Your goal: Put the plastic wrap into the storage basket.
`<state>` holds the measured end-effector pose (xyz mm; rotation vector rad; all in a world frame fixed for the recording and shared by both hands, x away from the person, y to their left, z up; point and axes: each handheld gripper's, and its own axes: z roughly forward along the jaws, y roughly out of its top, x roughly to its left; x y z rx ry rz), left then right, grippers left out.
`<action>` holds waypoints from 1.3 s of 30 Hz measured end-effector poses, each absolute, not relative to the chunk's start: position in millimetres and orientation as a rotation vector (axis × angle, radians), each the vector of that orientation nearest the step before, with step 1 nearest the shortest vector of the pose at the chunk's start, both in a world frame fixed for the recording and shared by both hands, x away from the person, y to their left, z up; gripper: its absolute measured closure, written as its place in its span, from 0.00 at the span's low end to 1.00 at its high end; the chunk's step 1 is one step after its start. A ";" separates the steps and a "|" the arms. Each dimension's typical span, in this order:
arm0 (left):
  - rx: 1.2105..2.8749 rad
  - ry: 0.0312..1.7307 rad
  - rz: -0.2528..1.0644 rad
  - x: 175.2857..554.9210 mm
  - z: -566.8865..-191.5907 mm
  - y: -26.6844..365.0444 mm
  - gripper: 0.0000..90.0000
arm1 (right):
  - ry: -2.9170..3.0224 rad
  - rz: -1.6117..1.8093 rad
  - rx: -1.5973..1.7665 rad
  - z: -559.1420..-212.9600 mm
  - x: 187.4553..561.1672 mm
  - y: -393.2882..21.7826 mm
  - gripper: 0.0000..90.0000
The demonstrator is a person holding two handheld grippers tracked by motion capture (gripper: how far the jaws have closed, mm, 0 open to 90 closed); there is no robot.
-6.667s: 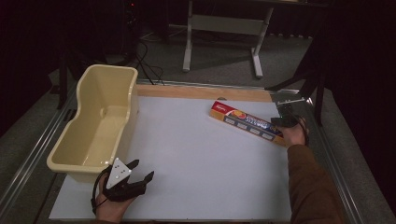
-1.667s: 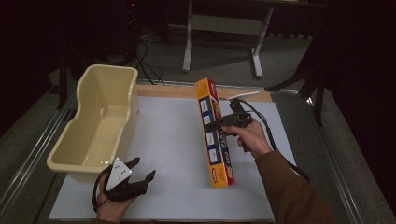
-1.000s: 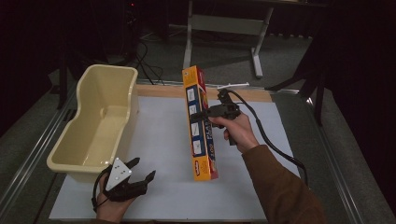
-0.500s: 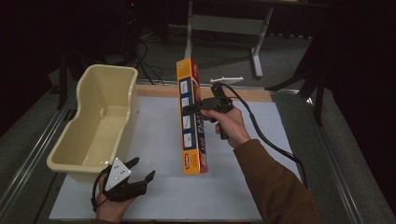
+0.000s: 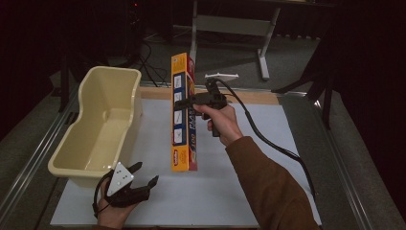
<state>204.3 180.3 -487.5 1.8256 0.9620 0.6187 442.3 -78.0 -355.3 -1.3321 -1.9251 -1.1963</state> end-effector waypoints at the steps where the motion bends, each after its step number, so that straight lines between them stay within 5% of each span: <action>1: 1.825 0.962 0.619 204.3 -487.5 180.3 0.31 | -1.919 -1.198 -1.333 -354.9 443.3 -76.3 0.46; 39: 1.811 0.952 0.610 203.6 -487.1 180.8 0.30 | -1.765 -1.324 -1.367 -340.6 456.8 -2.2 0.46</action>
